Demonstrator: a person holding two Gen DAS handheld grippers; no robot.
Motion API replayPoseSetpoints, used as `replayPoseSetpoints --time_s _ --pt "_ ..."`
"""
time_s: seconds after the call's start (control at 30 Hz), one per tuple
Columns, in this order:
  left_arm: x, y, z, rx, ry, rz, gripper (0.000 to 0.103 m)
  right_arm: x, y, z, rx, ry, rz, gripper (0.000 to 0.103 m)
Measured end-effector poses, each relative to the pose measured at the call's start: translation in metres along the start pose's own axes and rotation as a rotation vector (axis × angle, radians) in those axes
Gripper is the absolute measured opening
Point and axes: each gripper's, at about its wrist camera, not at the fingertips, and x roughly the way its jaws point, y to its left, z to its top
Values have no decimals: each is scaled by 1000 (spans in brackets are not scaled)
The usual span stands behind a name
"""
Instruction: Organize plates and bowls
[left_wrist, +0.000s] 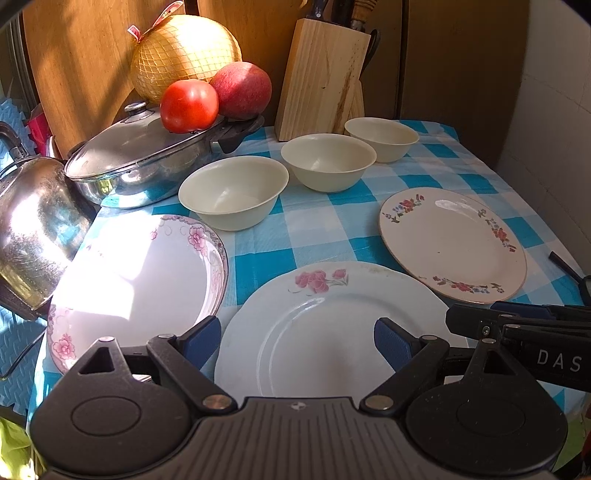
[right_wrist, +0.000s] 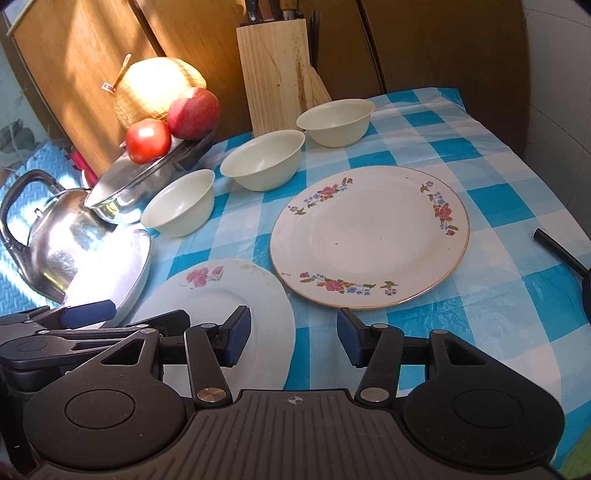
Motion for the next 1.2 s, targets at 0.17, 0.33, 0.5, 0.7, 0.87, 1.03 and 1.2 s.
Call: replayPoseSetpoints --time_s 0.17,0.33,0.5,0.7,0.87,1.03,1.2 --pt "0 -5 6 13 -13 1 84 -2 -4 2 14 -12 -8 61" --pt "2 -8 12 24 -18 0 84 -2 -6 7 19 -22 -19 61" --pt "4 -11 21 40 -34 8 84 -2 -8 10 22 -31 -25 61" --pt "9 -20 31 68 -46 3 85 -3 -15 16 37 -48 -45 62" --pt "14 -27 39 94 -56 -2 85 -4 -21 22 50 -67 -64 64" --pt "22 -36 47 118 -54 -2 85 -3 -30 29 63 -79 -86 64" --pt "32 -45 54 124 -32 -19 85 -5 -42 36 88 -96 -110 64"
